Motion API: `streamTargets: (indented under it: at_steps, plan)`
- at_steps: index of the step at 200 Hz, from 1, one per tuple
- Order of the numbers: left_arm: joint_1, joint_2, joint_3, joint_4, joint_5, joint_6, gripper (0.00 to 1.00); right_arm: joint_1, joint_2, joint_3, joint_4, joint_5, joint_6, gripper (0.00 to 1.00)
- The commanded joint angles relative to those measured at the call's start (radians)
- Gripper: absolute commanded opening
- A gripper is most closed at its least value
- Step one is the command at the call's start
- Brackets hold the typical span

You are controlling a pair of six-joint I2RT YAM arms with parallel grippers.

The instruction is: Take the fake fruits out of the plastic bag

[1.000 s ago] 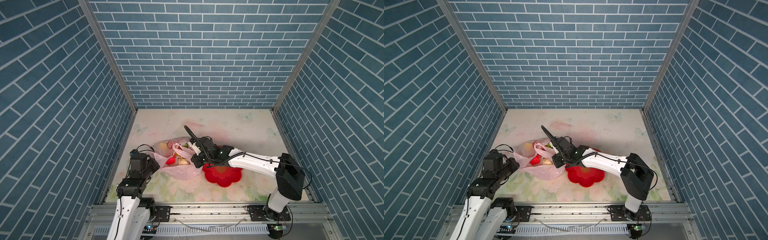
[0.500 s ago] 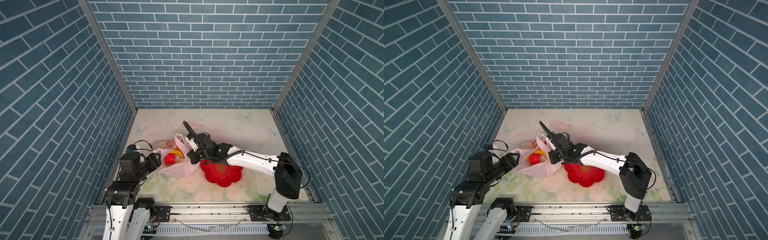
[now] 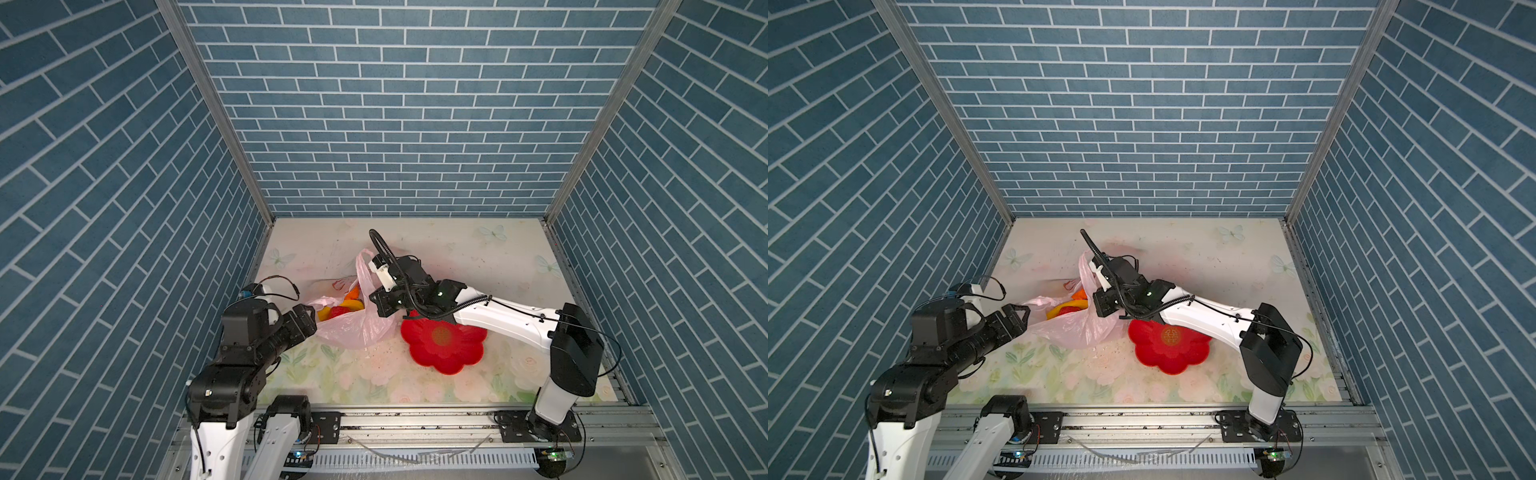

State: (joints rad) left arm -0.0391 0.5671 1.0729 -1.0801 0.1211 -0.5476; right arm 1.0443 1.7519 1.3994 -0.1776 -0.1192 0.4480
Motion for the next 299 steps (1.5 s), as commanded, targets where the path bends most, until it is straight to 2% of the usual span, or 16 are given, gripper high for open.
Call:
streamTargets:
  at_steps: [1, 43, 77, 109, 128, 159, 210, 234, 247, 267, 299]
  plan:
    - [-0.004, -0.043, 0.045, -0.024, -0.069, 0.049, 0.88, -0.006, 0.037, 0.069, 0.001, -0.014, 0.002, 0.0]
    - [-0.005, -0.02, 0.098, 0.012, 0.001, 0.121, 0.89, -0.011, 0.064, 0.107, -0.01, -0.016, 0.008, 0.0]
    - [-0.004, 0.033, 0.158, -0.016, 0.157, 0.211, 0.86, -0.016, 0.075, 0.131, -0.032, -0.01, 0.018, 0.0]
    - [-0.005, 0.112, 0.237, -0.127, 0.271, 0.283, 0.83, -0.015, 0.077, 0.113, -0.016, -0.001, 0.042, 0.0]
    - [-0.044, 0.129, 0.25, -0.153, 0.278, 0.273, 0.81, -0.014, 0.073, 0.089, 0.005, 0.006, 0.058, 0.0]
    - [-0.054, 0.128, 0.243, -0.166, 0.292, 0.26, 0.77, -0.016, 0.076, 0.082, 0.011, 0.007, 0.066, 0.0]
    - [-0.054, 0.162, 0.324, -0.191, 0.2, 0.273, 0.74, -0.021, 0.09, 0.084, 0.007, 0.0, 0.07, 0.0]
    - [-0.066, 0.196, 0.321, -0.159, 0.251, 0.278, 0.73, -0.026, 0.098, 0.088, -0.003, -0.005, 0.072, 0.0]
    - [-0.101, 0.211, 0.3, -0.155, 0.248, 0.279, 0.73, -0.029, 0.098, 0.087, -0.005, -0.004, 0.072, 0.0]
    - [-0.227, 0.235, 0.26, -0.146, 0.158, 0.275, 0.73, -0.034, 0.1, 0.088, -0.006, -0.004, 0.075, 0.0]
    - [-0.514, 0.321, 0.256, -0.11, -0.128, 0.277, 0.76, -0.034, 0.106, 0.091, -0.005, -0.015, 0.08, 0.0]
